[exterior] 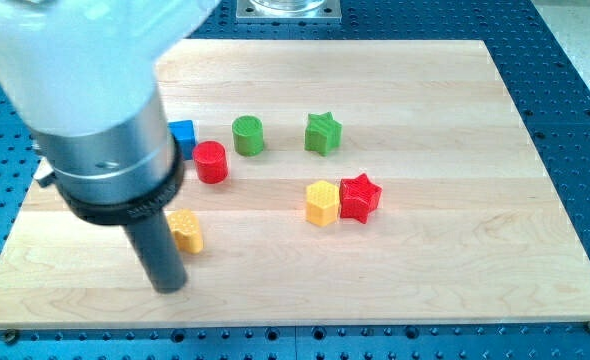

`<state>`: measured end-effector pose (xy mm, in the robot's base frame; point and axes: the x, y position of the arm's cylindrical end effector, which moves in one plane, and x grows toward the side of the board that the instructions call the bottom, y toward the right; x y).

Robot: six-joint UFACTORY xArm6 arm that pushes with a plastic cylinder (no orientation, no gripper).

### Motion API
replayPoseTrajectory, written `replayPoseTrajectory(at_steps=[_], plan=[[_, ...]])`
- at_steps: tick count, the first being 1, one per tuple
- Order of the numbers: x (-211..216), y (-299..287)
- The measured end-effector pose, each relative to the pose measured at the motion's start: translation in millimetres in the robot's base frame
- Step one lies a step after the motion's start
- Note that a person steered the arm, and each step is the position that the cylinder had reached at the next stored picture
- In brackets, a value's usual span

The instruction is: Place the yellow heart below the red circle

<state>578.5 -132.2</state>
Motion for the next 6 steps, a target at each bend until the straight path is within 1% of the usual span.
replayPoseTrajectory(at_steps=[1,2,3,4,5,6], plan=[[-46,23],[-53,33],[-21,48],[-60,114],[-82,105],[-82,87]])
